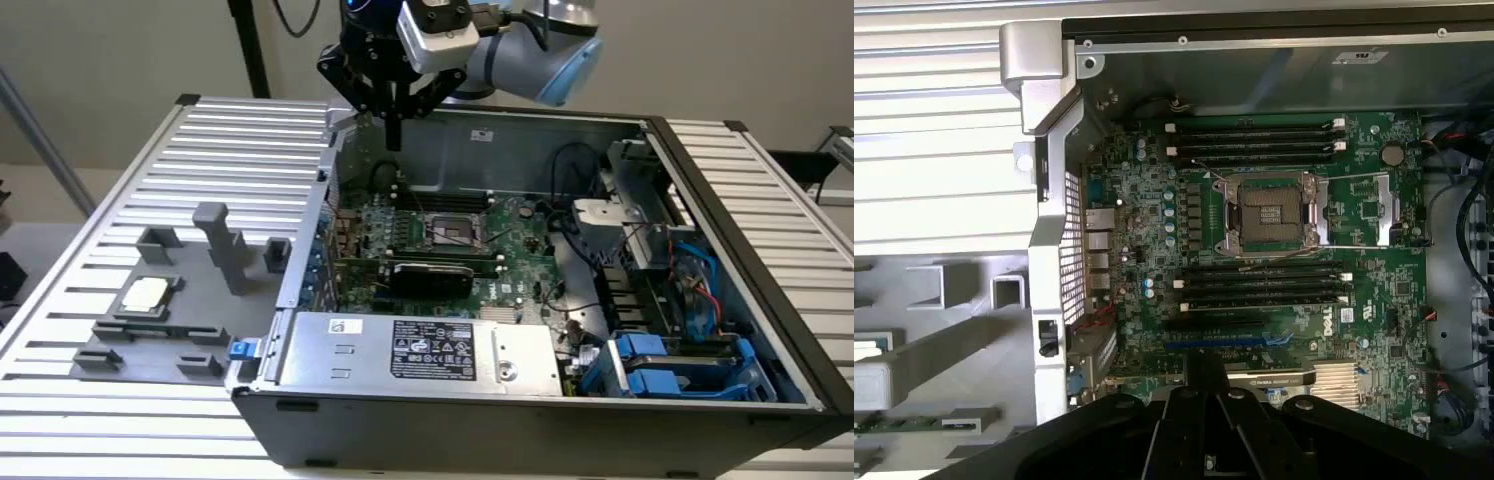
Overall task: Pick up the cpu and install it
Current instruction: 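Reach for the cpu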
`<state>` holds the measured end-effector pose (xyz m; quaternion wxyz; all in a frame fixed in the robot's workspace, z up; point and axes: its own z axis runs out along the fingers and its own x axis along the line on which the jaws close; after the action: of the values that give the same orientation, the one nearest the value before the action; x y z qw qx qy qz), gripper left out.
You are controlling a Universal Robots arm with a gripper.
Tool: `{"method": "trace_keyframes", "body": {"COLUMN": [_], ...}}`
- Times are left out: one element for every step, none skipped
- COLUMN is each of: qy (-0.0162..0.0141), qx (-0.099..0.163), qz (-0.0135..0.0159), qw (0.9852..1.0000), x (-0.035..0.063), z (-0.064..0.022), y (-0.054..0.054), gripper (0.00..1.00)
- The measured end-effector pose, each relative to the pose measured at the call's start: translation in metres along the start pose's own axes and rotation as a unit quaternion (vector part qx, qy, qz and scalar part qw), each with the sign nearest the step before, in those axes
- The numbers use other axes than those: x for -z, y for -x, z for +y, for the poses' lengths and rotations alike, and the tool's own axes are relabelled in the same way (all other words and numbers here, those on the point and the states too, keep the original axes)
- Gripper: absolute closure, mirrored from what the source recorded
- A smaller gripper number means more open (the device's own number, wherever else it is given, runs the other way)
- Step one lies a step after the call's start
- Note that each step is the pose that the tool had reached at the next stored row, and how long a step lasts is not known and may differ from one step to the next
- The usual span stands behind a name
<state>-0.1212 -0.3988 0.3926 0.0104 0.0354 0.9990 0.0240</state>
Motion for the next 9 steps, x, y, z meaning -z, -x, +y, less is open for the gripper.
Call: {"method": "trace_keyframes", "body": {"qy": [0.0000, 0.0000, 0.0003, 0.0006, 0.0008, 0.0009, 0.0010, 0.0011, 0.0012], "qx": [0.000, 0.000, 0.000, 0.000, 0.000, 0.000, 0.000, 0.000, 0.000], "qz": [0.0000, 0.0000, 0.0001, 0.0000, 0.0000, 0.0000, 0.0001, 0.0001, 0.0001], "qw": [1.0000, 1.0000, 1.0000, 1.0000, 1.0000, 1.0000, 1.0000, 1.0000, 1.0000], "x": [0.0000, 0.0001, 0.0003, 0.0004, 0.0005, 0.0007, 0.0008, 0.0010, 0.0012], "z": [0.0000, -0.0004, -0.0016, -0.0031, -0.0046, -0.0061, -0.0075, -0.0089, -0.0103], "y": [0.000, -0.002, -0.006, -0.010, -0.014, -0.019, -0.023, -0.028, -0.032], "gripper": [0.89, 0.89, 0.89, 0.89, 0.89, 0.89, 0.89, 0.89, 0.89]}}
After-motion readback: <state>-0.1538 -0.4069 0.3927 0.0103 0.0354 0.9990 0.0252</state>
